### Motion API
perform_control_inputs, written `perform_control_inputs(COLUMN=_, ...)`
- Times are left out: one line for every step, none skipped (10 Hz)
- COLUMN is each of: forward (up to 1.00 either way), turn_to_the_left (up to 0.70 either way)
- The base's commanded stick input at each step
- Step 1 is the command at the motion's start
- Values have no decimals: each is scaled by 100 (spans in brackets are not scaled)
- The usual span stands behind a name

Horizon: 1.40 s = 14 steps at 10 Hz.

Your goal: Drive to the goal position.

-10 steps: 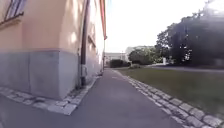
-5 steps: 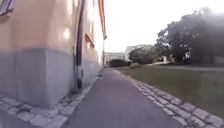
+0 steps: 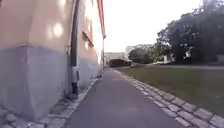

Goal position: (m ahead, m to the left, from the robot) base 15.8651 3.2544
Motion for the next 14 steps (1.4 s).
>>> perform_control_inputs(forward=70, turn_to_the_left=0)
perform_control_inputs(forward=70, turn_to_the_left=0)
perform_control_inputs(forward=70, turn_to_the_left=0)
perform_control_inputs(forward=70, turn_to_the_left=0)
perform_control_inputs(forward=70, turn_to_the_left=0)
perform_control_inputs(forward=70, turn_to_the_left=0)
perform_control_inputs(forward=70, turn_to_the_left=0)
perform_control_inputs(forward=70, turn_to_the_left=0)
perform_control_inputs(forward=70, turn_to_the_left=0)
perform_control_inputs(forward=70, turn_to_the_left=0)
perform_control_inputs(forward=70, turn_to_the_left=0)
perform_control_inputs(forward=70, turn_to_the_left=0)
perform_control_inputs(forward=70, turn_to_the_left=0)
perform_control_inputs(forward=70, turn_to_the_left=0)
